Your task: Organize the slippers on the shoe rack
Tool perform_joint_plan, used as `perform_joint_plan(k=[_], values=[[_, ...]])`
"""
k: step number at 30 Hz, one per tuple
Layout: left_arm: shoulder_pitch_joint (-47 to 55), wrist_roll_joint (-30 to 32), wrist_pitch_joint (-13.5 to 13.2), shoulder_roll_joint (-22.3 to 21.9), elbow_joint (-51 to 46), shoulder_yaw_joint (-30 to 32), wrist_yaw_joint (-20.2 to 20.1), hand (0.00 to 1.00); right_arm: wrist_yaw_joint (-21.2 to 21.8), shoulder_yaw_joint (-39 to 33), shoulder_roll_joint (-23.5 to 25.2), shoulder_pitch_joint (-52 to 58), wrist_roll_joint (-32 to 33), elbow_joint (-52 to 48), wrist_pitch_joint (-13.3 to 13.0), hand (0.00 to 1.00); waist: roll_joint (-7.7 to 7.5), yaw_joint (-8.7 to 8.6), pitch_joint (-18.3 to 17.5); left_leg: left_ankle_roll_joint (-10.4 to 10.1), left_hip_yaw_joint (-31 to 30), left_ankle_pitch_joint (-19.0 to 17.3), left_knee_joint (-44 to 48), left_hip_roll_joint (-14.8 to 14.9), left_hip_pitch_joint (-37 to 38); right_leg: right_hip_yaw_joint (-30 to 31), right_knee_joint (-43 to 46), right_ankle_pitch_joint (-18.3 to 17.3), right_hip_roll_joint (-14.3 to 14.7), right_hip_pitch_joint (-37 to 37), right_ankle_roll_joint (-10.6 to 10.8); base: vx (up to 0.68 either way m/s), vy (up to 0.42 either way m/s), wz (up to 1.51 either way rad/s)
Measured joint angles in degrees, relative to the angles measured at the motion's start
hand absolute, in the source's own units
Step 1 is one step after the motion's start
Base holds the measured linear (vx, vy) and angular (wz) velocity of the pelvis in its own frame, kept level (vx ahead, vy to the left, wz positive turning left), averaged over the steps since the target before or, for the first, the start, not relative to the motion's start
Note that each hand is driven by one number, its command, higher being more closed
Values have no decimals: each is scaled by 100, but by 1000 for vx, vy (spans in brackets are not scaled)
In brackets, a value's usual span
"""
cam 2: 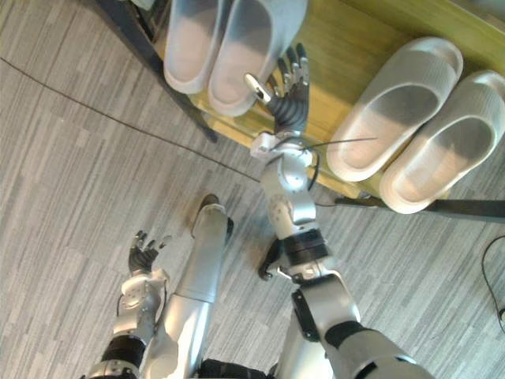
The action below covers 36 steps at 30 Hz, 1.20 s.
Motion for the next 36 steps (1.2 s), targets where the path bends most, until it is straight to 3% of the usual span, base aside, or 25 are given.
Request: perform_joint_plan(k=[4, 7, 9, 12, 13, 15, 17, 20, 21, 26, 29, 30, 36], values=[[63, -2, 18, -36, 28, 119, -25, 0, 58, 283, 39, 891, -488, -536, 161, 0, -24, -91, 10, -6, 49, 3, -172, 104, 573, -21, -305, 37, 82, 632, -26, 19, 19, -6], [246, -1, 23, -80, -1, 124, -143, 0, 142, 474, 61, 1620, -1024, -955, 179, 0, -90, -159, -8, 142, 206, 65, -642, 208, 1219, 22, -768, 135, 108, 1219, 103, 31, 24, -12], [536, 0, 17, -43, -140, 193, -250, 0, 270, 655, 199, 2235, -1395, -1212, 183, 0, -276, -261, -43, 269, 392, 176, -1214, 320, 1836, 45, -1315, 296, 117, 1750, 113, 53, 43, -18], [722, 11, 10, 0, -138, 197, -276, 0, 415, 782, 279, 2877, -1910, -1363, 224, 0, -399, -268, -120, 427, 587, 278, -1855, 523, 2512, -168, -2067, 565, 69, 2416, 75, 94, 96, -33], [793, 26, 15, 37, -118, 194, -377, 0, 508, 857, 270, 3166, -2200, -1369, 237, 0, -518, -274, -235, 462, 712, 338, -2126, 574, 2813, -171, -2348, 684, 71, 2682, 33, 160, 109, -23], [854, 142, 25, 49, 20, 165, -481, 0, 592, 903, 276, 3576, -2475, -1382, 248, 0, -601, -328, -505, 443, 747, 411, -2402, 584, 3095, -217, -2671, 816, 84, 2988, -21, 153, 55, -2], [1011, 306, 67, 49, 173, -20, -503, 0, 718, 902, 264, 4296, -2803, -1451, 251, 0, -666, -396, -978, 501, 811, 487, -2859, 594, 3549, -275, -3204, 953, 112, 3494, 25, 234, 66, 8], [1137, 411, 94, 82, 340, -296, -605, 0, 861, 913, 240, 4922, -3133, -1453, 251, 0, -707, -430, -1340, 571, 963, 644, -3496, 594, 4134, -270, -3806, 1127, 112, 4013, 119, 168, 53, 1], [1229, 477, 97, 91, 439, -492, -642, 0, 928, 907, 225, 5223, -3320, -1371, 250, 0, -702, -496, -1555, 618, 1031, 779, -3911, 593, 4440, -269, -4198, 1274, 137, 4290, 172, 147, 61, -9], [1297, 701, 146, 100, 862, -830, -731, 0, 1020, 810, 209, 5652, -3954, -507, 330, 0, -648, -670, -1923, 693, 1233, 1223, -5067, 612, 5210, -198, -5237, 1731, 247, 4883, 258, 102, 54, -11], [1371, 756, 184, 26, 1009, -864, -731, 0, 1047, 597, 208, 5830, -4065, 127, 411, 0, -477, -758, -2106, 743, 1299, 1424, -5614, 619, 5589, -176, -5800, 1985, 312, 5220, 332, 98, 68, -11], [1413, 824, 203, 16, 1078, -920, -733, 0, 1058, 465, 199, 5927, -4121, 539, 457, 0, -357, -820, -2229, 791, 1351, 1507, -5869, 593, 5804, -160, -6073, 2097, 311, 5422, 390, 111, 99, -5], [1491, 989, 208, 49, 1165, -1090, -807, 0, 1056, 145, 164, 5977, -4209, 1668, 520, 0, -171, -963, -2409, 866, 1414, 1560, -6195, 534, 6280, -85, -6533, 2283, 307, 5914, 491, 70, 60, -5]])
